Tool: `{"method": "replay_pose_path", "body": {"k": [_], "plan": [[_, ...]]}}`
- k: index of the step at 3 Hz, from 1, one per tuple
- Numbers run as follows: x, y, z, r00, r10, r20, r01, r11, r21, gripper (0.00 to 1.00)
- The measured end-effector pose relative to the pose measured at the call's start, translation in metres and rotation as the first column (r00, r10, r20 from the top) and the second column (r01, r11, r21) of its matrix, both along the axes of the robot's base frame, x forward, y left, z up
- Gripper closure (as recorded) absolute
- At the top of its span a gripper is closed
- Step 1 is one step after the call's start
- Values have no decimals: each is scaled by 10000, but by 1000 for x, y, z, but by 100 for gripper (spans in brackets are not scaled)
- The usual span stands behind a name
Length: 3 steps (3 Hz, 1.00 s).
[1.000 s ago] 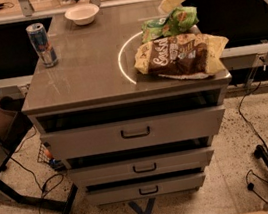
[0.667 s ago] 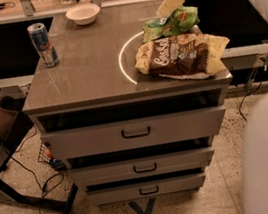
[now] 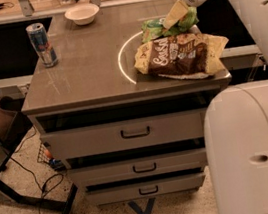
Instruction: Move green rice chip bag near redbull can
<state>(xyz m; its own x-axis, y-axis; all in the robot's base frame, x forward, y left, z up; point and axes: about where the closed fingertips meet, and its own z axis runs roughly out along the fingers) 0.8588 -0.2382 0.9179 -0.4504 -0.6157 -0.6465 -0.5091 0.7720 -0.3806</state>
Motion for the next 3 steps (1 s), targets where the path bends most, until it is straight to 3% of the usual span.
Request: {"method": "replay_pose_path", "body": {"k": [1,2,3], "plan": [[5,-5,-23,9989,-97,-459,101,9999,88,0],[8,-1,-48,9958,15,-915,19,9993,364,16],[10,2,-57,9945,63,-1047,-18,9991,429,40]]}}
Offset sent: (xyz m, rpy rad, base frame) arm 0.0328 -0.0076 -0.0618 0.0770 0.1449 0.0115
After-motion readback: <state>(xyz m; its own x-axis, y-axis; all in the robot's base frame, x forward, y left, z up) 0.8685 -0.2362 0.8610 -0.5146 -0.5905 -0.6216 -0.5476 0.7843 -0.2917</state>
